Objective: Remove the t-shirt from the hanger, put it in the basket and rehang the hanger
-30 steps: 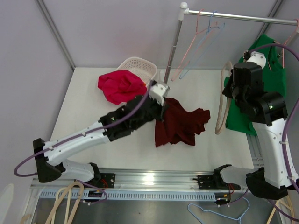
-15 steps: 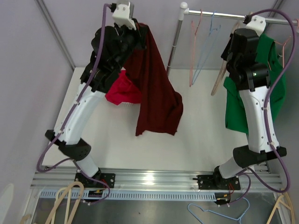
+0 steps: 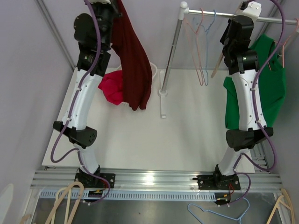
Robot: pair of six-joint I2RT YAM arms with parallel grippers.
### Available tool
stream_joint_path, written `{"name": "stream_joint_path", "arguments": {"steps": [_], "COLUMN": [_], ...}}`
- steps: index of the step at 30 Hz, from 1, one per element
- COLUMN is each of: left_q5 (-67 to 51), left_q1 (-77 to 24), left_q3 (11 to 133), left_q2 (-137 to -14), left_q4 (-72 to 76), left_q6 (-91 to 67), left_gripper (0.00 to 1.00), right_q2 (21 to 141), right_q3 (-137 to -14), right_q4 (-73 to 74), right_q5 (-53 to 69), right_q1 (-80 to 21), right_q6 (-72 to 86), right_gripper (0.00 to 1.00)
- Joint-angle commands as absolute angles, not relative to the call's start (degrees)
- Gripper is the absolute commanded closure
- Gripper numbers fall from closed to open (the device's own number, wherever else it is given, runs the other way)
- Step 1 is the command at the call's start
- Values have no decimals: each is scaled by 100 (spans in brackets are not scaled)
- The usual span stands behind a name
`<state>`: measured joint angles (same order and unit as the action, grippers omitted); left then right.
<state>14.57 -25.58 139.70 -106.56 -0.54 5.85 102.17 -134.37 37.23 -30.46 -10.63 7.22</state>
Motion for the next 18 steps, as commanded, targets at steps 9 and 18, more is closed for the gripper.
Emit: {"name": "stream_joint_path", "arguments": {"steps": [9,18], "left_q5": [1493,1029], "left_q1": [-1450,-1459], "left_q3": [12509,12182], "left_q2": [-10318,-11258], "left_q4": [792,-1580], "left_q6": [-69,-1599], "left_gripper": [99,99], "right_q2": [10801,10793], "right_q3": [-13896,-13721], "right_q4": [2656,2646], "right_q5": [-2233,-2127], "right_q1": [-1055,-1063], "right_q6": [396,70], "right_gripper": [100,100]}}
